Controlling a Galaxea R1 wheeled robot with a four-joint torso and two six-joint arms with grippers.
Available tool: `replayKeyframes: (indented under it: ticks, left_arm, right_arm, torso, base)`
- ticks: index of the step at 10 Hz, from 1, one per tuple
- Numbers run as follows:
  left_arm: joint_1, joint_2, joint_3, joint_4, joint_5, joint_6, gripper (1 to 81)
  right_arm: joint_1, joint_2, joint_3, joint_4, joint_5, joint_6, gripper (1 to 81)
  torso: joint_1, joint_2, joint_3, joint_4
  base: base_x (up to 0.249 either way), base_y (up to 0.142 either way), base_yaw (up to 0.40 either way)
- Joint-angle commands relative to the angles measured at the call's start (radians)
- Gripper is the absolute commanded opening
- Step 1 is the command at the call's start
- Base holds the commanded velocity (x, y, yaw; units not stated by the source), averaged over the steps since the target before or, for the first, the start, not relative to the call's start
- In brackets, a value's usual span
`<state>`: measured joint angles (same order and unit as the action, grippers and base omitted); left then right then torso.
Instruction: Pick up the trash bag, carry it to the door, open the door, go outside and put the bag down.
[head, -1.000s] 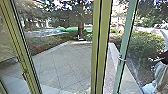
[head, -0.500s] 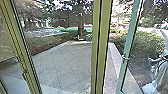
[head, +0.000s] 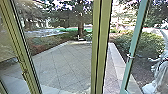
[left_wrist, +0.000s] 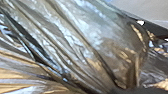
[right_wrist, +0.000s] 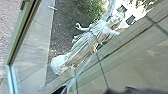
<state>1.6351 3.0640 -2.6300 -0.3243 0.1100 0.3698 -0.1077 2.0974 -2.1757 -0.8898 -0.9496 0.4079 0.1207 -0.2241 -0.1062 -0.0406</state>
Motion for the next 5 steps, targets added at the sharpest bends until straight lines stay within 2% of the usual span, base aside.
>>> replayKeyframes:
  ticks: [1,2,4,5]
  left_arm:
    - [-0.031,0.016,0.016,0.007,0.080,0.011,1.0]
    - [-0.031,0.015,0.016,0.007,0.080,0.011,1.0]
    - [-0.030,0.015,0.016,0.007,0.080,0.011,1.0]
    - [-0.030,0.016,0.016,0.007,0.080,0.011,1.0]
  right_arm:
    - [0.095,0.015,-0.009,0.488,-0.020,-0.001,81.1]
    - [0.058,0.031,0.008,0.602,-0.030,-0.001,81.1]
    - [0.013,0.060,0.010,0.762,-0.052,-0.001,81.1]
    - [0.007,0.061,0.001,0.849,-0.090,-0.001,81.1]
  torso:
    - [0.000,0.000,0.000,0.000]
    - [0.000,0.000,0.000,0.000]
    - [0.000,0.000,0.000,0.000]
    - [0.000,0.000,0.000,0.000]
  base:
    - [0.000,0.000,0.000]
    - [0.000,0.000,0.000]
    - [0.000,0.000,0.000]
    - [0.000,0.000,0.000]
